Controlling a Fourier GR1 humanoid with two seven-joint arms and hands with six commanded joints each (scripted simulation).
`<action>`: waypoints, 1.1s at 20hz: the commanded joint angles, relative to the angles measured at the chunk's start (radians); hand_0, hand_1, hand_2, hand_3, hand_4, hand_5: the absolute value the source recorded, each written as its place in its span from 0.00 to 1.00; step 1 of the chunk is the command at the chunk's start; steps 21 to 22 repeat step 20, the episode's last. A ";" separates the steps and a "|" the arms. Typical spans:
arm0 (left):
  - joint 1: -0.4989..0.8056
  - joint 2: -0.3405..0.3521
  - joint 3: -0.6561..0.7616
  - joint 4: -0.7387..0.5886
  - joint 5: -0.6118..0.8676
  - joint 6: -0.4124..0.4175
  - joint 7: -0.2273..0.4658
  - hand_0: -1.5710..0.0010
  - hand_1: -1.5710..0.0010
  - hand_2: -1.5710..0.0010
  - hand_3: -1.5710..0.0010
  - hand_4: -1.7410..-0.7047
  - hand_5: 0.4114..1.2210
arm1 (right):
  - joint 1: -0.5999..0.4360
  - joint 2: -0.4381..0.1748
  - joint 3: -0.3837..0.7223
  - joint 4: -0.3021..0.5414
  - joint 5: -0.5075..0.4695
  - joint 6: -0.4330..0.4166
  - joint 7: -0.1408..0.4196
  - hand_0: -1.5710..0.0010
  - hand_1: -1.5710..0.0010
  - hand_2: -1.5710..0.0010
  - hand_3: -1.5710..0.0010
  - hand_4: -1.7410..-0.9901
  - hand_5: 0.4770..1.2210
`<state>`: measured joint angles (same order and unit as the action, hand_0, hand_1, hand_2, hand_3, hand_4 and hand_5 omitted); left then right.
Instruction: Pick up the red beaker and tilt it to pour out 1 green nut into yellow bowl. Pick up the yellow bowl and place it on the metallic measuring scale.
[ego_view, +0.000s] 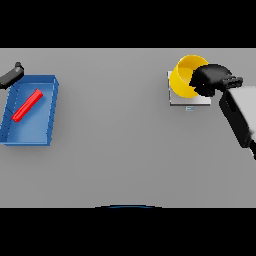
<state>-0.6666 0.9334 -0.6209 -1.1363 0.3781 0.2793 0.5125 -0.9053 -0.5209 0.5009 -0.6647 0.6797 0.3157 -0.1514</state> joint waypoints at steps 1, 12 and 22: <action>-0.004 -0.009 -0.001 0.005 0.000 -0.001 -0.007 1.00 1.00 1.00 1.00 0.87 0.45 | 0.005 0.002 -0.002 0.000 -0.004 0.006 -0.002 0.11 0.25 0.18 0.02 0.09 1.00; -0.008 -0.011 -0.002 0.003 -0.001 -0.001 -0.005 1.00 1.00 1.00 1.00 0.86 0.45 | -0.011 0.010 -0.023 0.045 -0.026 0.068 0.044 0.81 0.86 0.81 0.68 0.34 0.50; 0.000 -0.011 -0.008 -0.028 -0.006 0.025 0.008 1.00 1.00 1.00 1.00 0.86 0.44 | -0.013 -0.008 0.001 0.044 -0.006 0.078 0.004 0.97 0.98 0.96 0.83 0.44 0.43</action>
